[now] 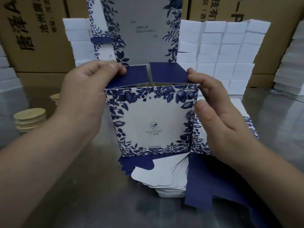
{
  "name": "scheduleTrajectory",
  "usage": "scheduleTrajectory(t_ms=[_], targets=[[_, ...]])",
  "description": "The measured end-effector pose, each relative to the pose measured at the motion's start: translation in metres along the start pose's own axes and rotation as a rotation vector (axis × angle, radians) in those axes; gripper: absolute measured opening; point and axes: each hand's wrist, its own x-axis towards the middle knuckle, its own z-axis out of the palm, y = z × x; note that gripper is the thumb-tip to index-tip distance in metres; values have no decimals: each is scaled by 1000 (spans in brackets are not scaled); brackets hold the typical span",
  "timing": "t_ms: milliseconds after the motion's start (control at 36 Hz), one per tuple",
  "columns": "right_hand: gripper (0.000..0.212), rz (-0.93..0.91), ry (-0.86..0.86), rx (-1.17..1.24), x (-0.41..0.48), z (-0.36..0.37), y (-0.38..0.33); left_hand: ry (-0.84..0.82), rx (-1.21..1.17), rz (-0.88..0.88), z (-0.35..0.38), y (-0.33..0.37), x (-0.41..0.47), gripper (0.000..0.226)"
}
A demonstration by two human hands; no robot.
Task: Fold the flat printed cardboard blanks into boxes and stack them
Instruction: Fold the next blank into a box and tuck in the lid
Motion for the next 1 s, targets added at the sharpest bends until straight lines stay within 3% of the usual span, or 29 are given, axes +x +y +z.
scheduleTrajectory(t_ms=[28, 167, 306, 583, 833, 1000], targets=[[35, -10, 8, 39, 0, 1, 3, -2, -43, -17, 0, 0, 1, 16], [37, -55, 16, 110, 1, 3, 12, 47, -158, -65, 2, 2, 3, 43], [39, -46, 10, 79, -1, 4, 17, 21, -210, -238, 1, -4, 7, 61], [41, -1, 1, 70, -2, 5, 9, -95, -305, -349, 5, -3, 6, 51], [41, -5, 9, 70, -2, 7, 13, -216, -299, -304, 1, -4, 12, 50], [47, -24, -16, 99, -2, 6, 10, -187, -241, -273, 1, -7, 10, 19]])
